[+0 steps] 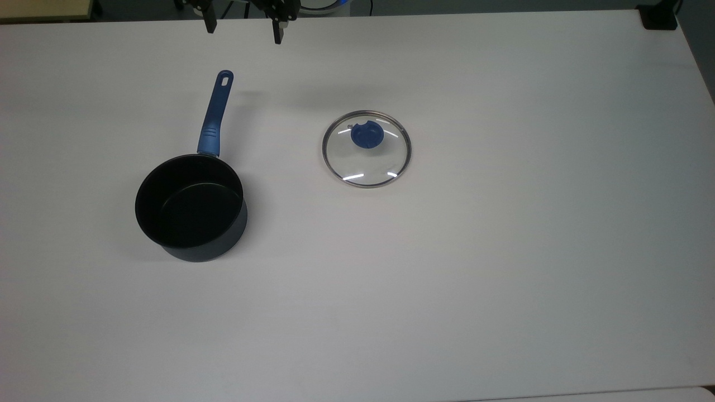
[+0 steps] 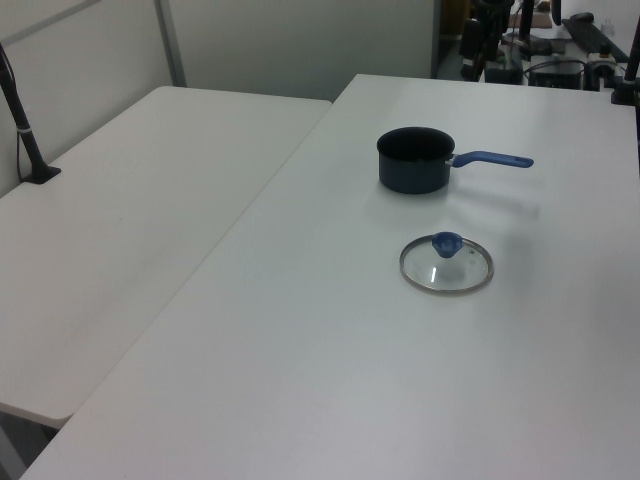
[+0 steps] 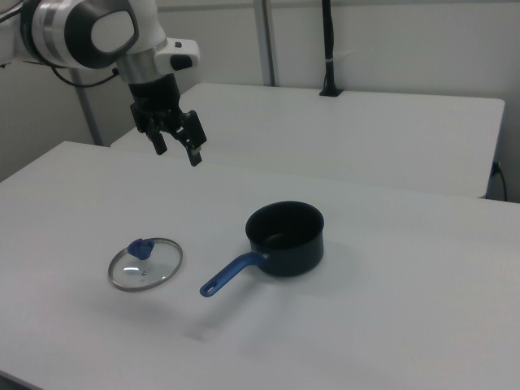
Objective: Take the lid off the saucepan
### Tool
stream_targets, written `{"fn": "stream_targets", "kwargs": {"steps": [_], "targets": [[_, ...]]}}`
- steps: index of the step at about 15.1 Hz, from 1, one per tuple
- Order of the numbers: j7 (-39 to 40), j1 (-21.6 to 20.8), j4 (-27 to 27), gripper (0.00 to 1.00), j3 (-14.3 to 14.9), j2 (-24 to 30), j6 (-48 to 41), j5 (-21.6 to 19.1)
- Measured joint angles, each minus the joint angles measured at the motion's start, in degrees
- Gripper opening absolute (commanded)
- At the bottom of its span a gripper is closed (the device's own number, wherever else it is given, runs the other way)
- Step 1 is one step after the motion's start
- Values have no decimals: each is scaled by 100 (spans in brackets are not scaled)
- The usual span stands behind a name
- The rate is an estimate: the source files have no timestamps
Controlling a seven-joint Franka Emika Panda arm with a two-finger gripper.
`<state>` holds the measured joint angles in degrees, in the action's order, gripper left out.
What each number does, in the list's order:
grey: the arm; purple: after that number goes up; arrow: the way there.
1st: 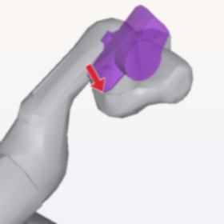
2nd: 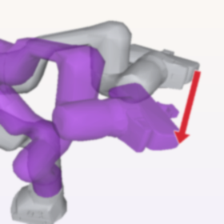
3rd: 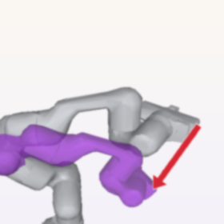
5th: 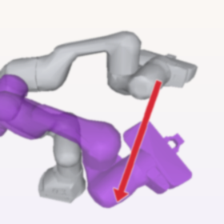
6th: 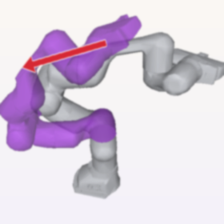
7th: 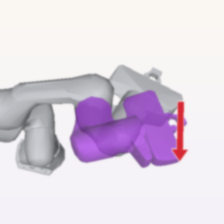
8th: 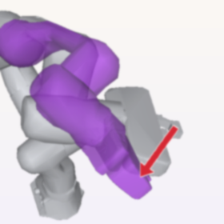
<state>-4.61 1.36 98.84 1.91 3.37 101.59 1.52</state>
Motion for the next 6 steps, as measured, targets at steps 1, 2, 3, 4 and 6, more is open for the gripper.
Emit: {"fn": "stream_targets", "kwargs": {"steps": [1, 2, 3, 4, 6], "targets": [[118, -1, -1, 100, 29, 0, 0, 2], [193, -1, -16, 100, 67, -1, 0, 2], [227, -1, -55, 100, 102, -1, 0, 2], [231, -1, -106, 100, 127, -1, 0, 2], [231, -4, -136, 100, 130, -1, 0, 2]]}}
